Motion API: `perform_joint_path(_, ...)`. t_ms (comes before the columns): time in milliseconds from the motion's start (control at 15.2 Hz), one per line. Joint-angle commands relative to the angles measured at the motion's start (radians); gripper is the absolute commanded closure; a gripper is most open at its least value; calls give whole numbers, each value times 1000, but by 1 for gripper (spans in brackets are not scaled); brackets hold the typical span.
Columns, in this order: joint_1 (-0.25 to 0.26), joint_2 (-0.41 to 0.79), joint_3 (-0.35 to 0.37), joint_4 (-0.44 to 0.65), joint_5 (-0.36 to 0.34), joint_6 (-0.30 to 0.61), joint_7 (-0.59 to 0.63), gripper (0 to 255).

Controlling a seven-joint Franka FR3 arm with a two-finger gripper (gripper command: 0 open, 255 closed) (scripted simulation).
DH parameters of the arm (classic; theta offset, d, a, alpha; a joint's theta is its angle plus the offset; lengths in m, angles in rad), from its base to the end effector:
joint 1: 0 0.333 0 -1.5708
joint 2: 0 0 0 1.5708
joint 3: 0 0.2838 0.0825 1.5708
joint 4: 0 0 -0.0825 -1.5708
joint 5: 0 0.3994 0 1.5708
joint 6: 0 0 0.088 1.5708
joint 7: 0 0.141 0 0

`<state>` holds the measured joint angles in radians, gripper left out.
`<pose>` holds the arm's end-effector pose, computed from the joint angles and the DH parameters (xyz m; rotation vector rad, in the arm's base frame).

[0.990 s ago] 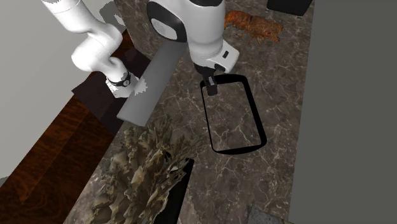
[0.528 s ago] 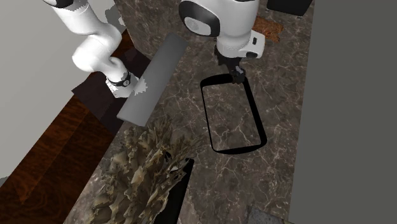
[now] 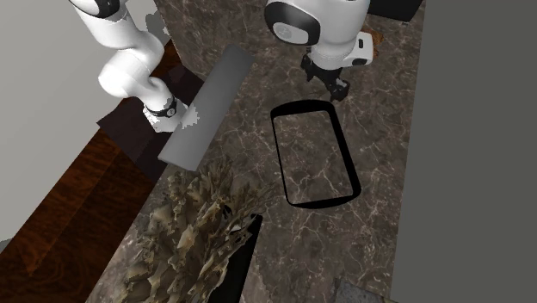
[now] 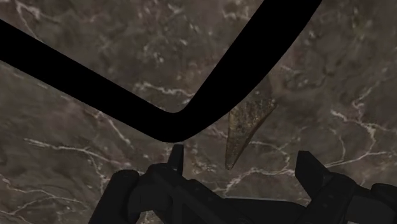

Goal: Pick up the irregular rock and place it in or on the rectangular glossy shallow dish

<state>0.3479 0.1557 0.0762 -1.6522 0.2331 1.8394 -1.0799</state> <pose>0.5608 0.2796 0.4523 -2.1933 -1.9321 -0.1562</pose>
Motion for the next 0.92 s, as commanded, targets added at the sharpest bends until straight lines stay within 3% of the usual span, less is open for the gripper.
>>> perform_joint_path(0, 4, 6, 3, -18, 1, 25, -1, 0)
perform_joint_path(660, 8, 10, 6, -46, 3, 58, -3, 0)
perform_joint_path(726, 8, 10, 6, -46, 3, 58, -3, 255)
perform_joint_path(858, 8, 10, 6, -46, 3, 58, -3, 255)
